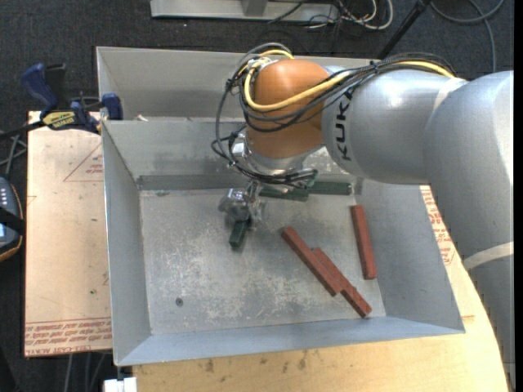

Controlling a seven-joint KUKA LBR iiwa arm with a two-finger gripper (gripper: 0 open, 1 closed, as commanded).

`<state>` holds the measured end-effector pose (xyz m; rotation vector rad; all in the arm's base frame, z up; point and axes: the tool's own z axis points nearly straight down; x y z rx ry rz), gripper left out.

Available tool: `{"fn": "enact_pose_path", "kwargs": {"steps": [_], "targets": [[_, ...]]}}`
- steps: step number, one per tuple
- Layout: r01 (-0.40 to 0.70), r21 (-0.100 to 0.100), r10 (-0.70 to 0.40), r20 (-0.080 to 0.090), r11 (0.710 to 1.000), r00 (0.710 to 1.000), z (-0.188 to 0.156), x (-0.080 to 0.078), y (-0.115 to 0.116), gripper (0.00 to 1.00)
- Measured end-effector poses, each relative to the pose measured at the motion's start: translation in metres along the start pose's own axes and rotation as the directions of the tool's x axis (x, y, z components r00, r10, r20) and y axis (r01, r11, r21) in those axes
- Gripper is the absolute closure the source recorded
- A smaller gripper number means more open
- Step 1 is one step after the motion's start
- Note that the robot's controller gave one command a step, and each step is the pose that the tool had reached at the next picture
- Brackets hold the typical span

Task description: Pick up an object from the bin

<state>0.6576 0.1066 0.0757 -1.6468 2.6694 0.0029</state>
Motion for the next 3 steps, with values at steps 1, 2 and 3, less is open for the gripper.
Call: {"fn": "enact_pose_path", "kwargs": {"steps": [1, 2, 3], "targets": [[-0.001, 0.002, 0.001, 0.001, 1.0, 1.0, -0.036, -0.001, -0.001, 1.0], [-0.003, 0.001, 0.003, 0.0, 1.0, 1.0, -0.054, -0.002, 0.0, 1.0], [-0.004, 0.002, 0.004, 0.001, 1.0, 1.0, -0.093, -0.003, -0.001, 1.0]]}}
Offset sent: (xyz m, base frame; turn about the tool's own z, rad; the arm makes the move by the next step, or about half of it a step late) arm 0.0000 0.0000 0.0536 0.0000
